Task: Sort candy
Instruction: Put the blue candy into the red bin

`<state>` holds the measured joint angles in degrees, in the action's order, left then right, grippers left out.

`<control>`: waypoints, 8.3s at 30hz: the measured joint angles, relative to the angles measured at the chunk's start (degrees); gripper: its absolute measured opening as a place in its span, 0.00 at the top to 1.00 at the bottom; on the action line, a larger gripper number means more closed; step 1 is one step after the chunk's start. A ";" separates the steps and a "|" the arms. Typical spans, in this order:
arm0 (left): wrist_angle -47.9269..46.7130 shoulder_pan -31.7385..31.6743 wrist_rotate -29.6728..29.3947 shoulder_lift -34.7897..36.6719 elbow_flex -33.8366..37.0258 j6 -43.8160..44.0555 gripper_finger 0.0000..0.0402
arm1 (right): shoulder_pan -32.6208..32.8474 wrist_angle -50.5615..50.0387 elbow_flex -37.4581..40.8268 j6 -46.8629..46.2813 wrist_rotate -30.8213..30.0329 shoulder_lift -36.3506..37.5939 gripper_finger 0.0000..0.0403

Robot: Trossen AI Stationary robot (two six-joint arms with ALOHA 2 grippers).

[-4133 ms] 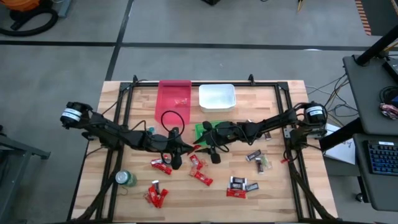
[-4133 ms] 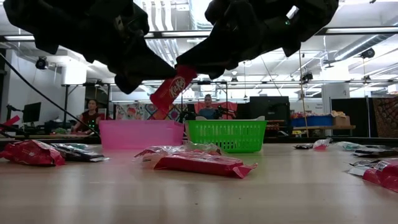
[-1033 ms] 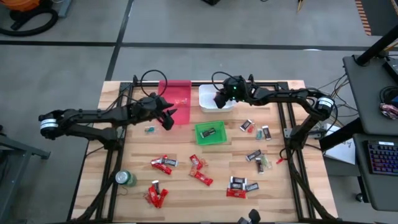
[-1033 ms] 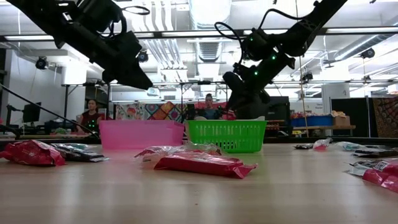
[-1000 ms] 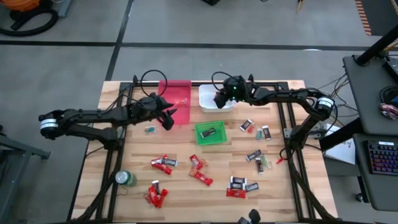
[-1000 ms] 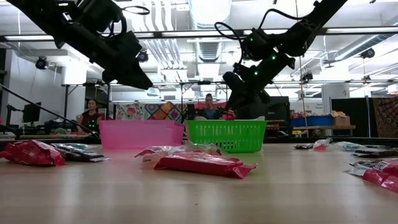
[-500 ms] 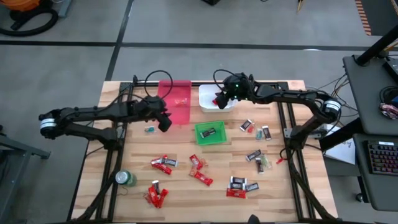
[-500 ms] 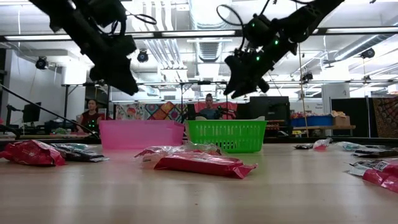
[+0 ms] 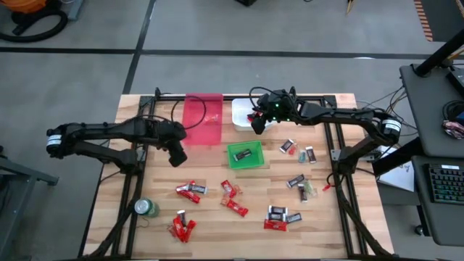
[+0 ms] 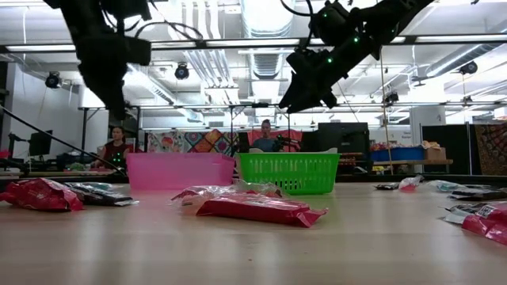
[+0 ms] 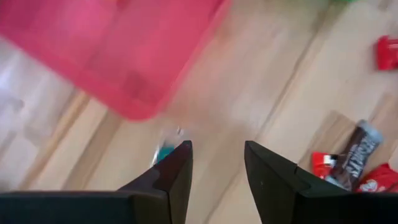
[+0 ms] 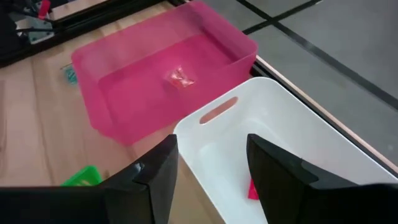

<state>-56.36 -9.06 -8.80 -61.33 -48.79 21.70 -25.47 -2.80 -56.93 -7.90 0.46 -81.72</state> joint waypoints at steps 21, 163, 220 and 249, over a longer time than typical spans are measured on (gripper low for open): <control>-5.73 1.27 -4.68 -19.37 2.79 4.13 0.54 | 0.23 -0.82 0.04 1.54 0.05 -0.10 0.55; 49.46 -9.14 -11.11 -6.33 7.21 -11.02 0.77 | 7.63 -34.98 0.04 -17.47 8.49 7.46 0.55; 56.37 10.85 -9.70 -4.68 7.25 -13.52 0.79 | 20.26 -46.99 16.60 -42.43 -3.03 11.77 0.97; 94.04 16.54 10.22 -25.38 7.40 -22.81 0.45 | 27.43 22.64 15.31 5.57 26.99 4.61 0.97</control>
<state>37.68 7.48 1.42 -86.71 -41.39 -1.12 1.96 19.83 -41.62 -2.33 27.45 -77.11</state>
